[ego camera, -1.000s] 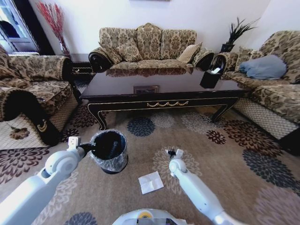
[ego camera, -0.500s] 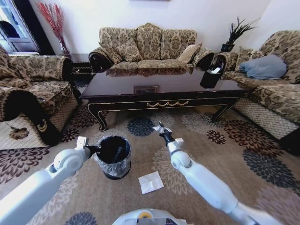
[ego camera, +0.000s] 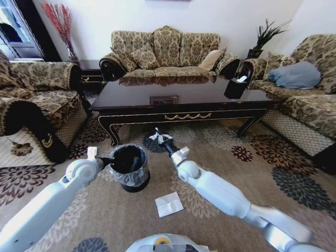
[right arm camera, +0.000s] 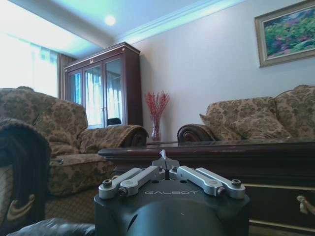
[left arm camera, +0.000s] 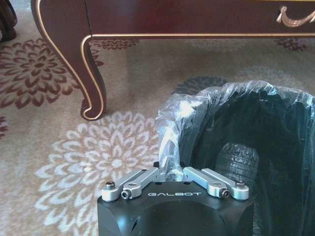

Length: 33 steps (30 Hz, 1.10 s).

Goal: Move to the front of the table and pick up the trash from the floor, then place it into the trash bin.

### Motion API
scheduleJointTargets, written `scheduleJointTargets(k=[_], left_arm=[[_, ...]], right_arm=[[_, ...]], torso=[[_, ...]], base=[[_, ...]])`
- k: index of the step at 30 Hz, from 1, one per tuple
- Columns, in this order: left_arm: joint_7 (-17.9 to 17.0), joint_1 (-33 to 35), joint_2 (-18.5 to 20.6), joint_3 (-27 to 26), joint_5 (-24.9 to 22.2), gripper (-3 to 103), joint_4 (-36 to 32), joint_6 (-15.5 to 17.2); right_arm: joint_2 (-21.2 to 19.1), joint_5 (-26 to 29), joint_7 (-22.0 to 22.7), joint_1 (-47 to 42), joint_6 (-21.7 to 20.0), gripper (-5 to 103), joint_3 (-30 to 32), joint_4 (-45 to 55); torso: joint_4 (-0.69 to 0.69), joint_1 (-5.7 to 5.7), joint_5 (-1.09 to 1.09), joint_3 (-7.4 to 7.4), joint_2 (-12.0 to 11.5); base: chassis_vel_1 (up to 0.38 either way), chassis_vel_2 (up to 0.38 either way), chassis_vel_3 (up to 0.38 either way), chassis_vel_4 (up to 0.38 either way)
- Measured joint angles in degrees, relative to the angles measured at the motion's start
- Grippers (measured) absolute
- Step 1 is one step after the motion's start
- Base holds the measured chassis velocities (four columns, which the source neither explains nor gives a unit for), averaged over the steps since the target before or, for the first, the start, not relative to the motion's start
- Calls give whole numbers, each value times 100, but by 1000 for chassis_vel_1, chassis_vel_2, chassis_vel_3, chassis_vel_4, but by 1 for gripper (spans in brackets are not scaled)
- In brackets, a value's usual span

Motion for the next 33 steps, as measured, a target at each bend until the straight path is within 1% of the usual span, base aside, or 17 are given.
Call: scheduleJointTargets(k=[4, 8, 14, 18, 21, 22, 23, 25, 26, 27, 28, 29, 30, 31, 32, 33], left_arm=[[-2, -265, -185, 112, 34, 3, 204, 1], [-1, -412, -220, 174, 27, 3, 307, 0], [11, -488, -286, 314, 45, 3, 378, 0], [23, -490, -302, 328, 65, 3, 399, 1], [34, -447, -280, 274, 91, 3, 415, 1], [34, -447, -280, 274, 91, 3, 415, 1], [36, -423, -267, 239, 96, 3, 413, 0], [37, -396, -242, 194, 101, 3, 399, 0], [40, -381, -216, 176, 102, 3, 375, 0], [44, -361, -190, 155, 103, 3, 347, 0], [44, -361, -190, 155, 103, 3, 347, 0], [46, -345, -175, 136, 103, 3, 330, 0], [47, -339, -170, 128, 104, 3, 324, 0], [49, -321, -157, 104, 104, 3, 309, 0], [51, -278, -129, 49, 105, 3, 286, 0], [51, -278, -129, 49, 105, 3, 286, 0]], right_arm=[[132, -253, 24, 46, 55, 0, -352, -279], [230, -374, 53, 52, 69, 0, -522, -381], [457, -442, 61, 69, 99, 0, -680, -563], [462, -417, -15, 68, 105, -2, -705, -599], [346, -136, -500, 43, 120, 14, -690, -582], [346, -136, -500, 43, 120, 14, -690, -582], [297, -69, -637, 28, 140, 20, -677, -562], [223, -25, -768, -1, 162, 30, -673, -552], [176, -13, -858, -22, 185, 30, -667, -559], [121, -4, -956, -50, 206, 35, -652, -566], [121, -4, -956, -50, 206, 35, -652, -566], [91, 1, -996, -67, 217, 41, -640, -566], [81, 4, -1007, -74, 220, 41, -633, -564], [54, 21, -1032, -92, 227, 46, -610, -551], [0, 63, -1059, -119, 230, 57, -551, -499], [0, 63, -1059, -119, 230, 57, -551, -499]], torso=[[1, 1, 0, 1, 0], [0, 0, 1, 0, 0], [2, 0, 0, 0, 0], [1, 0, 0, 0, 0], [0, 0, 0, 0, 0], [0, 0, 0, 0, 0], [0, 0, 1, 0, 0], [2, 0, 1, 0, 0], [2, 0, 1, 0, 0], [1, 0, 1, 0, 0], [1, 0, 1, 0, 0], [0, 0, 0, 0, 0], [0, 0, 1, 0, 0], [0, 0, 1, 0, 0], [0, 0, 1, -1, 0], [0, 0, 1, -1, 0]], base=[[0, 0, 0, 0], [0, 0, 0, 0], [0, 0, 0, 0], [0, 0, 0, 0], [0, 0, 0, 0], [0, 0, 0, 0], [0, 0, 0, 0], [0, 0, 0, 0], [0, 0, 0, 0], [0, 0, 0, 0], [0, 0, 0, 0], [0, 0, 0, 0], [0, 0, 0, 0], [0, 0, 0, 0], [0, 0, 0, 0], [0, 0, 0, 0]])
